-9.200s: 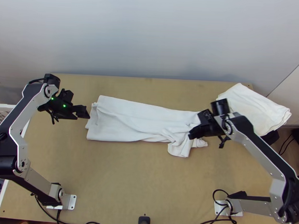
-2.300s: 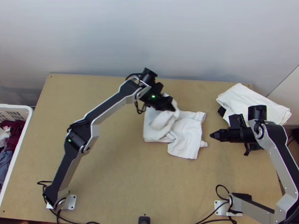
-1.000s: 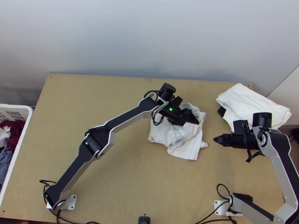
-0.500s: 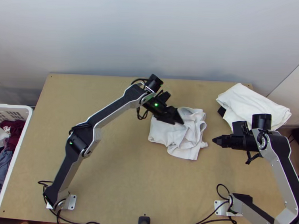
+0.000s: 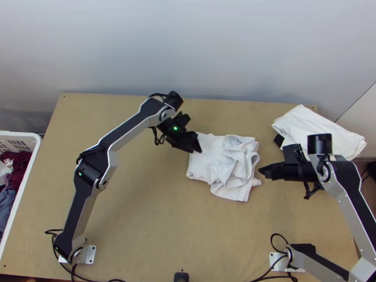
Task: Fold the t-shirt
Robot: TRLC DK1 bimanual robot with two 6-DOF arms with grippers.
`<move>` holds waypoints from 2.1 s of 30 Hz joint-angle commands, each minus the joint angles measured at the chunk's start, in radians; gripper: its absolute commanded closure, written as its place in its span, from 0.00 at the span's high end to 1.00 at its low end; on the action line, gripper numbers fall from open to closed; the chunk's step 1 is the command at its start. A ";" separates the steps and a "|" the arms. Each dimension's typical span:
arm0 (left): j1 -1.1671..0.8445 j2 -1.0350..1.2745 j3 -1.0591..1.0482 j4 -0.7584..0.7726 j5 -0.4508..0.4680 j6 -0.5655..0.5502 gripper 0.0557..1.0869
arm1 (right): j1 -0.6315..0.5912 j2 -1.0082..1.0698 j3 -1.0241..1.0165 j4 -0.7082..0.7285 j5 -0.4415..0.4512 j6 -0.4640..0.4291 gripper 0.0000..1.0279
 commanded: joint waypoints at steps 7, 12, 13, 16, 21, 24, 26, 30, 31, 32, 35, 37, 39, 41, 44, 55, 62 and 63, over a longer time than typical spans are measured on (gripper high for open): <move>-0.001 0.007 0.051 -0.021 0.035 -0.058 0.41 | 0.146 0.176 0.126 0.054 0.001 0.011 0.03; -0.018 0.019 0.068 -0.012 0.064 -0.080 0.33 | 0.170 0.286 0.177 0.087 0.001 0.005 0.03; -0.023 0.022 0.060 -0.011 0.063 -0.077 0.29 | 0.175 0.300 0.183 0.094 -0.001 0.005 0.03; -0.037 0.044 0.055 0.006 0.055 -0.087 0.12 | 0.195 0.324 0.200 0.103 -0.001 0.010 0.03; -0.072 0.062 0.057 0.048 -0.121 -0.091 0.04 | 0.233 0.346 0.208 0.105 0.001 0.000 0.03; -0.074 0.086 0.061 0.057 -0.137 -0.092 0.04 | 0.261 0.367 0.215 0.105 0.001 -0.006 0.03; -0.074 0.106 0.061 0.063 -0.138 -0.097 0.04 | 0.279 0.387 0.214 0.113 0.002 -0.010 0.03; -0.077 0.134 0.061 0.068 -0.164 -0.097 0.04 | 0.308 0.442 0.189 0.153 0.047 -0.032 0.03; -0.077 0.136 0.061 0.071 -0.173 -0.097 0.04 | 0.308 0.456 0.177 0.174 0.070 -0.036 0.03; -0.078 0.137 0.061 0.075 -0.175 -0.097 0.04 | 0.307 0.469 0.166 0.200 0.100 -0.036 0.03; -0.077 0.143 0.065 0.080 -0.180 -0.100 0.04 | 0.284 0.499 0.131 0.272 0.211 -0.047 0.03; -0.078 0.146 0.065 0.080 -0.180 -0.100 0.04 | 0.258 0.502 0.102 0.311 0.261 -0.049 0.03; -0.080 0.151 0.071 0.081 -0.180 -0.098 0.04 | 0.222 0.495 0.068 0.323 0.301 -0.061 0.03; -0.081 0.156 0.072 0.089 -0.183 -0.094 0.04 | 0.164 0.456 0.020 0.323 0.309 -0.076 0.03; -0.081 0.163 0.075 0.091 -0.186 -0.097 0.04 | 0.061 0.352 -0.064 0.314 0.307 -0.099 0.03; -0.087 0.166 0.080 0.081 -0.184 -0.080 0.04 | -0.183 0.031 -0.151 0.119 0.297 -0.227 0.03; -0.107 0.126 0.080 -0.008 -0.173 0.028 0.04 | -0.163 0.079 -0.099 0.097 0.211 -0.070 0.12; -0.107 0.120 0.080 -0.015 -0.173 0.037 0.04 | -0.157 0.093 -0.091 0.096 0.201 -0.058 0.13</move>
